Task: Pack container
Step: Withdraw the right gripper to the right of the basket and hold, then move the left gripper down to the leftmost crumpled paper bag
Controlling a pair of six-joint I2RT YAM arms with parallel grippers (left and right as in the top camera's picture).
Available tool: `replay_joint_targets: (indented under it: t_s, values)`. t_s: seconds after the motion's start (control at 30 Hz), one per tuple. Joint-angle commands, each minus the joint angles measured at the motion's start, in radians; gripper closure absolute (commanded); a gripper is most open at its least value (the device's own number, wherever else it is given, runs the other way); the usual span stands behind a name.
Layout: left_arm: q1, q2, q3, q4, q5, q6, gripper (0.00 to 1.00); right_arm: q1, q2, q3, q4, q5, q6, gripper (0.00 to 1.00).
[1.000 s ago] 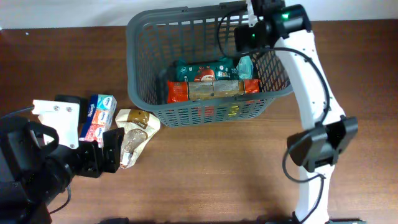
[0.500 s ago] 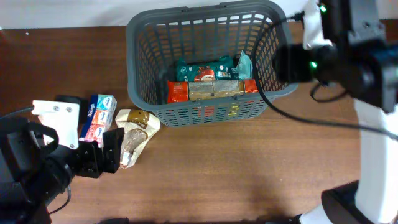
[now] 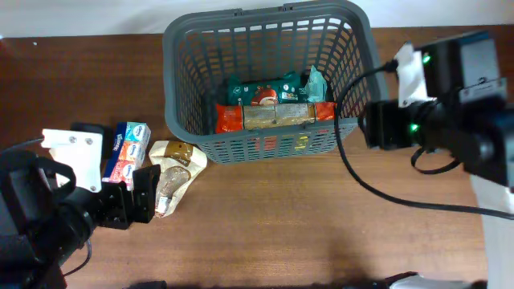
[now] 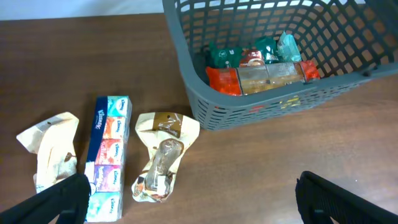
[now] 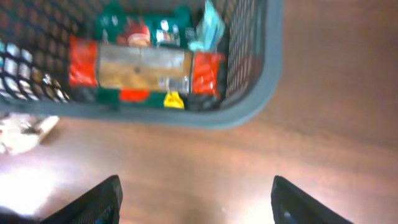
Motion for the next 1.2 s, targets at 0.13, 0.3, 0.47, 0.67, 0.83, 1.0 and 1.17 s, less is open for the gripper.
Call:
replay_joint_targets:
  t_s: [0.13,0.3,0.47,0.67,0.83,1.0,1.17]
  values:
    - [0.005,-0.005,0.008,0.002,0.011,0.013,0.01,0.000,-0.111,-0.182,0.074,0.019,-0.010,0.01]
    - [0.005,-0.005,0.008,0.018,0.011,0.013,0.01,0.000,-0.114,-0.182,0.070,0.019,-0.010,0.01]
    - [0.005,-0.005,0.008,0.018,0.015,0.012,0.01,0.000,-0.105,-0.182,0.070,0.019,-0.010,0.01]
    - [0.005,0.002,-0.006,-0.002,-0.145,0.023,0.01,0.000,-0.096,-0.182,0.070,0.019,-0.010,0.01]
    - [0.016,0.017,-0.063,0.014,-0.174,0.016,0.01,0.000,-0.088,-0.182,0.070,0.019,-0.010,0.01]
    - [0.140,0.058,-0.099,0.057,-0.164,-0.034,0.01,0.000,-0.087,-0.182,0.070,0.019,-0.010,0.01]
    - [0.307,0.117,-0.132,0.097,-0.097,-0.048,0.01,0.000,-0.087,-0.182,0.070,0.019,-0.010,0.01]
